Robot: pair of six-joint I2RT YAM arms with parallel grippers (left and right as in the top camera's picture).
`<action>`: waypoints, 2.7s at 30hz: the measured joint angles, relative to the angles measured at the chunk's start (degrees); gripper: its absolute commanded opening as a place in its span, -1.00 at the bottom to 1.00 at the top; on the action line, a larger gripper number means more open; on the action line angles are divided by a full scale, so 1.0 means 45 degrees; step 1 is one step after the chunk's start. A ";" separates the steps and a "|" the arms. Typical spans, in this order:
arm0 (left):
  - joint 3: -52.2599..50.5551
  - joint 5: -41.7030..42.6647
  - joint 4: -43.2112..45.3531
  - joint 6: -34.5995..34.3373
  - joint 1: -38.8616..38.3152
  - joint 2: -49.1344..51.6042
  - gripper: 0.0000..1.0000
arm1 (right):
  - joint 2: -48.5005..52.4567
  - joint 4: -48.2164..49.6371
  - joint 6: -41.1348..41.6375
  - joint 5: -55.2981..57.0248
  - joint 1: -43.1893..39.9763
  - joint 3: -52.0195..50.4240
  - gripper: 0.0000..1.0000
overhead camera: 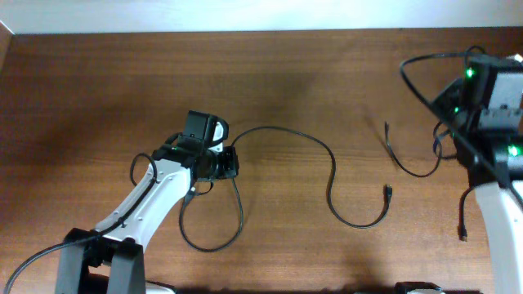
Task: Untangle cables
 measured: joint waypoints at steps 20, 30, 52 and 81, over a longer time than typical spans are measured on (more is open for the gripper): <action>0.0000 -0.0005 -0.0141 0.0005 0.0000 0.0000 -0.90 | 0.4439 0.3007 -0.0010 0.2419 -0.4634 0.0000 -0.92; 0.0000 0.0000 -0.0146 0.0000 0.0000 0.0000 -0.84 | 0.6110 0.4274 -0.0005 0.2361 -0.5173 0.0000 -0.70; 0.0000 -0.0044 -0.0209 0.0005 0.0000 0.0000 -1.00 | 0.6217 0.2710 -0.1885 -0.5042 -0.5173 0.0010 -0.02; 0.0000 0.3619 0.0743 0.5362 -0.0015 -0.2191 -1.00 | 0.6217 0.0476 0.3147 -1.2264 0.4036 0.0029 -0.02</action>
